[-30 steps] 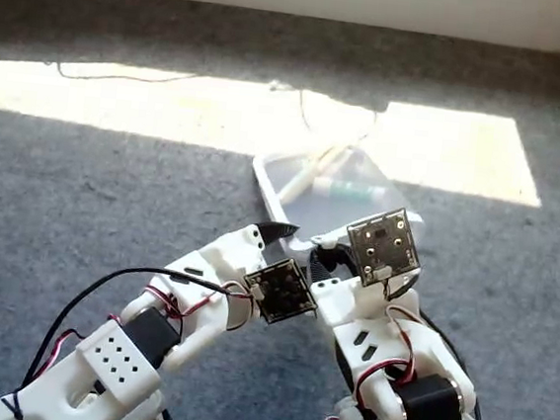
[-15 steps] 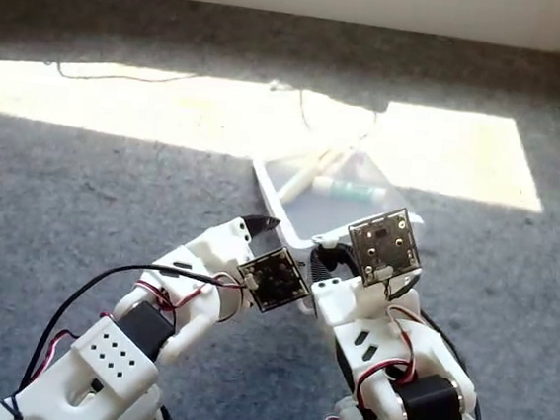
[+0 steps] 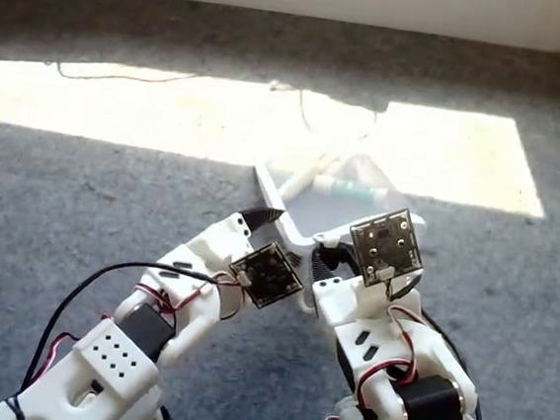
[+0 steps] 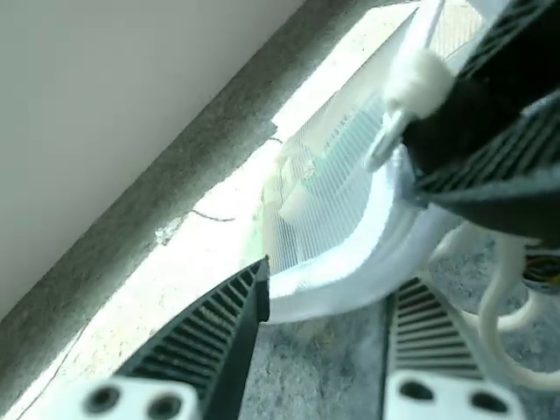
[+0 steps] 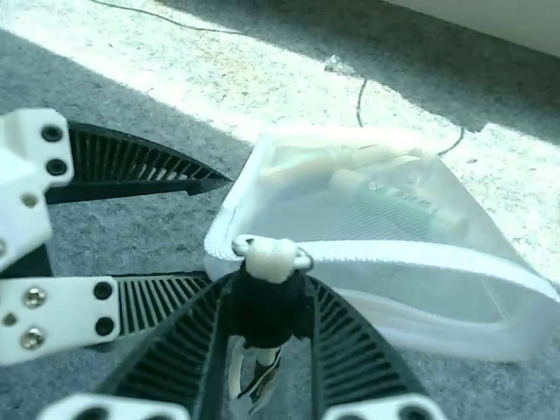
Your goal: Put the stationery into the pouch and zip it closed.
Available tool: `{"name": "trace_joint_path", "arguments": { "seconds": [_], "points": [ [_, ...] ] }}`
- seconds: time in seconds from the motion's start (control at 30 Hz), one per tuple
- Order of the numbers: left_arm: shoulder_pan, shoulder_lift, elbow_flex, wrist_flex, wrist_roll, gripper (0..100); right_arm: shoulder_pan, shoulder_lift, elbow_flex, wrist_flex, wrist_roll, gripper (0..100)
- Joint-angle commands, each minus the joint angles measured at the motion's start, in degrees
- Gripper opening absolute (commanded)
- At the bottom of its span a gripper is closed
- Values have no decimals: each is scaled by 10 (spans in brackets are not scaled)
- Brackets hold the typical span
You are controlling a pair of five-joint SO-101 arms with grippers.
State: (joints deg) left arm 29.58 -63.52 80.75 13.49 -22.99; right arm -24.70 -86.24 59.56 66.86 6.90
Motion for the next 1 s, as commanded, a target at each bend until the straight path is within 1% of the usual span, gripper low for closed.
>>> {"name": "trace_joint_path", "arguments": {
  "seconds": [0.0,0.17,0.4,0.6,0.73,0.87,0.9,0.97],
  "points": [
    [29,-5,22,-73,8,204,1,-6,-6,-14,-4,11],
    [57,-7,33,-93,9,203,1,-6,-6,-14,-4,11],
    [58,-7,22,-94,10,197,1,-6,-6,-14,-1,11],
    [81,-7,28,-112,7,85,1,-6,-6,-14,-1,11],
    [84,-7,28,-112,6,64,4,-6,-7,-14,-1,11],
    [80,-7,28,-111,6,3,6,-6,-8,-14,0,11],
    [80,-7,28,-111,6,5,8,-6,-9,-14,0,11],
    [80,-7,28,-110,6,7,35,-6,-10,-18,0,11]
  ]
}}
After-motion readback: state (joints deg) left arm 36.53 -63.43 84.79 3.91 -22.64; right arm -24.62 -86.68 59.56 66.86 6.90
